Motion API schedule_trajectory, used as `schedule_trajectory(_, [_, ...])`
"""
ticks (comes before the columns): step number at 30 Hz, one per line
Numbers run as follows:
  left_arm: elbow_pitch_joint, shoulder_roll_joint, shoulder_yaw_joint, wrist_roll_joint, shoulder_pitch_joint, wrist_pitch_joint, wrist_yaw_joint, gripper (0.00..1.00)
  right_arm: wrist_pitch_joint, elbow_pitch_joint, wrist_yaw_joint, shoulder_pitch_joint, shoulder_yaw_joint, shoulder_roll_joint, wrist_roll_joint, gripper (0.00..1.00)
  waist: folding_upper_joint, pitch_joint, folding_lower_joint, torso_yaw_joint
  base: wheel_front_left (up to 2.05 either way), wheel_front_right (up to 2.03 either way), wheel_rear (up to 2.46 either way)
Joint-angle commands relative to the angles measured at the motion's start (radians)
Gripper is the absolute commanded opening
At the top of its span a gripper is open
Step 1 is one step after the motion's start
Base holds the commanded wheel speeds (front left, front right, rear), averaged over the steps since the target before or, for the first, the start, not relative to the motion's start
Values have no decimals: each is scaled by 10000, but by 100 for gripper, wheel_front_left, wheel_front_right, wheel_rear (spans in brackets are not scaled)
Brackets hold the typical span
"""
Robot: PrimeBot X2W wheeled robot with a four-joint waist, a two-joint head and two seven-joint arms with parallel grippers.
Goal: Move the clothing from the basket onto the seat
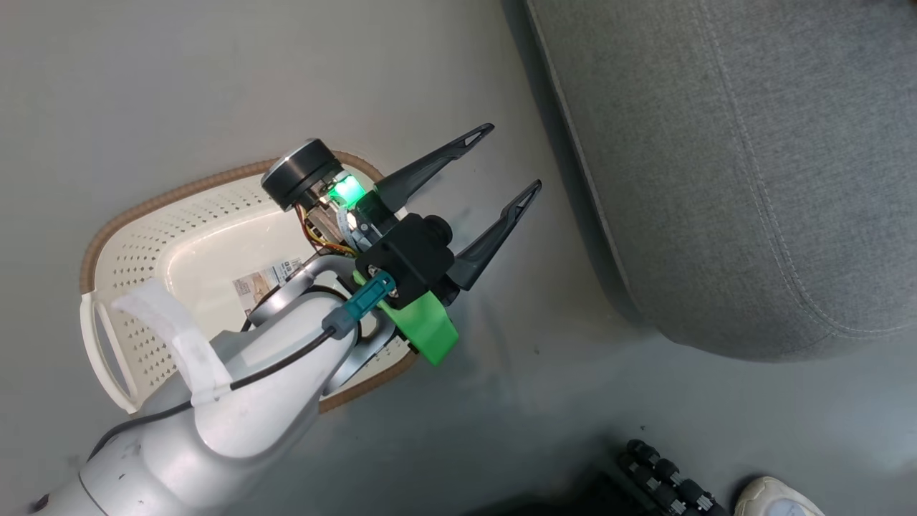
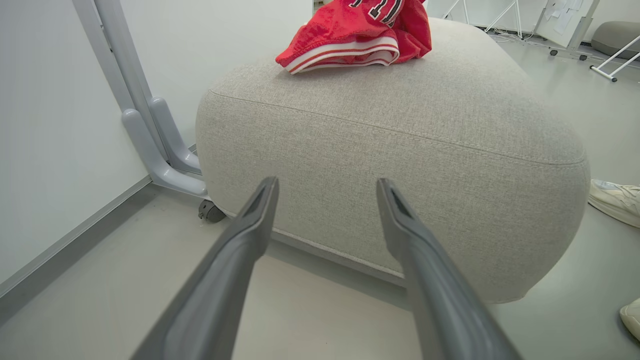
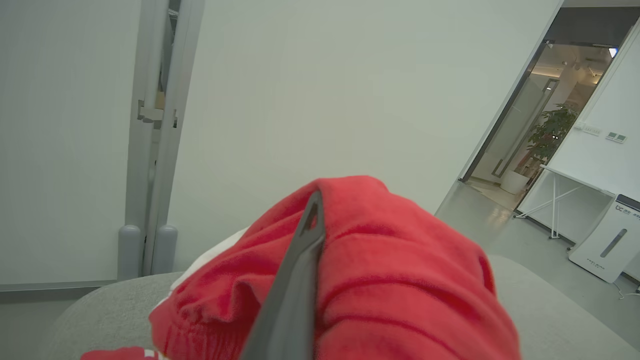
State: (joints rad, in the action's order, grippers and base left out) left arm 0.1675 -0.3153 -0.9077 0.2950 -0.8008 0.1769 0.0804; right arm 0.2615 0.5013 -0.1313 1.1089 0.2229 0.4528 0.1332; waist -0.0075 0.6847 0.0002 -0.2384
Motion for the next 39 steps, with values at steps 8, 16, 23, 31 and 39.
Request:
schedule_trajectory(8, [-96, -163, 6, -26, -237, 11, -78, 100, 30, 1176, 11, -580, 325, -727, -512, 0, 75, 436, -2, 258, 0, 0, 0])
schedule_trajectory(16, [-83, -180, -2, 65, -289, 64, -149, 100, 29, 1899, 11, -985, 351, -1079, -778, 0, 75, 432, -2, 309, 0, 0, 0])
schedule_trajectory(23, [87, -74, -37, 160, -157, 210, -224, 100, 29, 1920, 11, -1220, 487, -1255, -921, 100, 75, 113, -2, 325, 0, 0, 0])
schedule_trajectory(31, [459, 47, 52, 462, 356, 555, -398, 100, 29, 1208, 11, -2491, 428, -1569, -784, 100, 75, -979, -2, 170, 0, 0, 0])
schedule_trajectory(39, [745, 185, 374, 836, 1071, 812, -712, 100, 29, 238, 11, -4309, 244, -1816, -461, 100, 75, -2123, -2, 166, 0, 0, 0])
